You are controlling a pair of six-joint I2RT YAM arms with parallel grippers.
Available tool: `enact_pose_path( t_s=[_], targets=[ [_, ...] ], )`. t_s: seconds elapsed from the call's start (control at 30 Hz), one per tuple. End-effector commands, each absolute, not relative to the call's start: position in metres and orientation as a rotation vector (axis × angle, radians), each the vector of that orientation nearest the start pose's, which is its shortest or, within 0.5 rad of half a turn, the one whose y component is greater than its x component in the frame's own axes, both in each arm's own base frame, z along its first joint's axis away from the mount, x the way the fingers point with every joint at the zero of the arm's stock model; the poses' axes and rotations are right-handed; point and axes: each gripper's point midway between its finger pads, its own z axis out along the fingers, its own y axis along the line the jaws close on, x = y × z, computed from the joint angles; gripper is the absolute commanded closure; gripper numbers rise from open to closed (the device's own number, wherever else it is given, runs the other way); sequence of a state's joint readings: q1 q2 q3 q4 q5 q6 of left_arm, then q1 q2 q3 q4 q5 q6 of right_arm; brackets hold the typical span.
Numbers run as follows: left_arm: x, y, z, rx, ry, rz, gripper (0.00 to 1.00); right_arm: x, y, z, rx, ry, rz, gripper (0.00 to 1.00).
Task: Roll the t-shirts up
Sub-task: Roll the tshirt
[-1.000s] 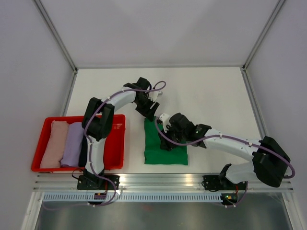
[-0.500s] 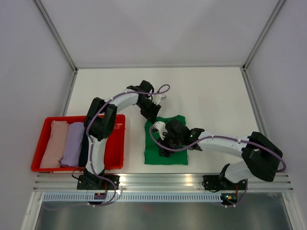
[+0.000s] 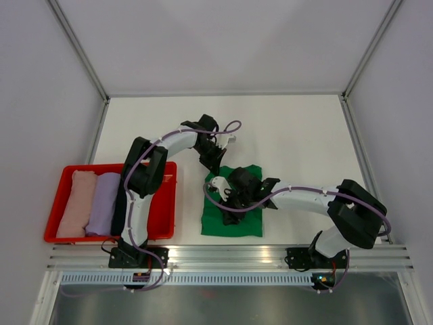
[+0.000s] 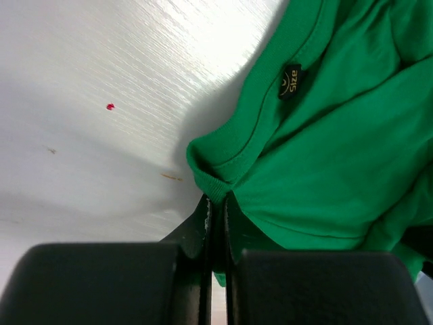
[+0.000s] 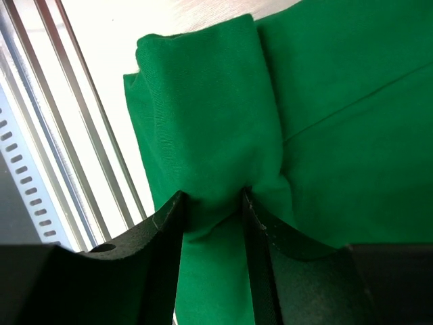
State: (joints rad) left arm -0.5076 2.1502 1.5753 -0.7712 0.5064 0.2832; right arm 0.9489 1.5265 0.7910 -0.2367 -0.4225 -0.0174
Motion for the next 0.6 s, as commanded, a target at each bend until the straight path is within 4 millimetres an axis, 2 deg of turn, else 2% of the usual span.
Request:
enact_pose_path(
  t_s=[0.0,0.3,0.43,0.5,0.53,0.57],
  targets=[
    [0.36,-0.261,0.004,1.175,2.592,-0.59,0.98,0.114,0.303,0.037,-1.477,2.317,0.948,0.56],
    [0.386,-0.256,0.014,1.099,2.551,-0.516,0.98,0.111,0.302,0.035,-1.489,2.325,0.98,0.58],
    [0.377,-0.261,0.018,1.164,2.509,-0.592,0.97,0.124,0.307,0.044,-1.461,2.29,0.928,0.54],
    [0.368,-0.265,0.025,1.184,2.489,-0.652,0.88,0.139,0.316,0.058,-1.415,2.257,0.91,0.53],
    [0.367,-0.265,0.028,1.203,2.472,-0.662,0.78,0.144,0.318,0.065,-1.401,2.248,0.904,0.52],
    [0.365,-0.266,0.037,1.213,2.446,-0.671,0.73,0.149,0.322,0.071,-1.386,2.236,0.902,0.52]
  ],
)
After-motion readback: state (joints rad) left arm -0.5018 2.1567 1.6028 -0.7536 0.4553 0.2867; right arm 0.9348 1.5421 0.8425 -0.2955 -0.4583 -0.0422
